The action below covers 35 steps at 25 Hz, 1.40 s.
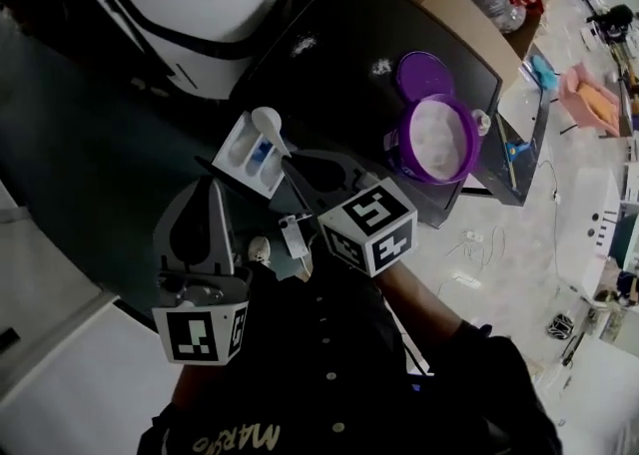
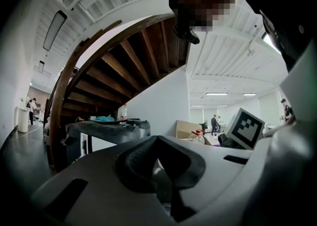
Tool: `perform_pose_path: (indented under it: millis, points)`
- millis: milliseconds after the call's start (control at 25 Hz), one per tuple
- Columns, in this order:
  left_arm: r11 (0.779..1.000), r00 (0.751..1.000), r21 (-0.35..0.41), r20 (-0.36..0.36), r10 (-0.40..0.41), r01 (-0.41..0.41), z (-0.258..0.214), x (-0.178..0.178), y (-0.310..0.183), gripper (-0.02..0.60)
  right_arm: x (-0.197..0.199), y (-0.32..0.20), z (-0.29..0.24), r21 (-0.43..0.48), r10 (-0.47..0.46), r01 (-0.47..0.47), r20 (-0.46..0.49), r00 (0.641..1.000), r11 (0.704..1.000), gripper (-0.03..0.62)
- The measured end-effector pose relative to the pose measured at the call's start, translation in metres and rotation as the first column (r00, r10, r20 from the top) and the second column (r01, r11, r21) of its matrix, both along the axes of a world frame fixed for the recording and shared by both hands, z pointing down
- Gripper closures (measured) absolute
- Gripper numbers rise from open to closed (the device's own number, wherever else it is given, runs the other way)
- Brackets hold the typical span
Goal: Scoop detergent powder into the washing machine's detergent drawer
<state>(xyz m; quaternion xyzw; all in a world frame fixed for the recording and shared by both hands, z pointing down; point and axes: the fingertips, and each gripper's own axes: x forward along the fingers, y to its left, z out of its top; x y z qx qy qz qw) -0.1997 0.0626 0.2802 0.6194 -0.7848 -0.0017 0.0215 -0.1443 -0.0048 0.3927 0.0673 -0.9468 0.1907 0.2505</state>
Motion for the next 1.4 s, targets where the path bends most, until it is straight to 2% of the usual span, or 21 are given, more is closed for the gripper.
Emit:
perform_pose_path:
  millis: [240, 440, 800, 960, 1080, 1400]
  points:
    - [0.989, 0.99, 0.054, 0.039, 0.133, -0.135, -0.026, 0.036, -0.043, 0.568, 0.042, -0.032, -0.038, 0.032, 0.117, -0.119, 0.059, 0.991, 0.992, 0.563]
    - [0.968, 0.97, 0.073, 0.05, 0.238, -0.242, -0.036, 0.071, -0.074, 0.568, 0.083, -0.059, -0.055, 0.064, 0.22, -0.226, 0.082, 0.972, 0.972, 0.563]
    - [0.898, 0.902, 0.091, 0.062, 0.427, -0.431, -0.038, 0.137, -0.123, 0.568, 0.205, -0.117, -0.056, 0.104, 0.473, -0.474, 0.038, 0.88, 0.874, 0.563]
    - [0.867, 0.872, 0.097, 0.064, 0.485, -0.489, -0.038, 0.159, -0.134, 0.568, 0.246, -0.125, -0.051, 0.133, 0.522, -0.515, -0.017, 0.853, 0.847, 0.563]
    - [0.855, 0.861, 0.097, 0.061, 0.506, -0.509, -0.036, 0.168, -0.139, 0.568, 0.264, -0.126, -0.042, 0.154, 0.536, -0.522, -0.066, 0.842, 0.839, 0.563]
    - [0.852, 0.855, 0.066, 0.044, 0.518, -0.519, -0.023, 0.174, -0.146, 0.568, 0.272, -0.121, -0.003, 0.17, 0.524, -0.497, -0.219, 0.823, 0.851, 0.563]
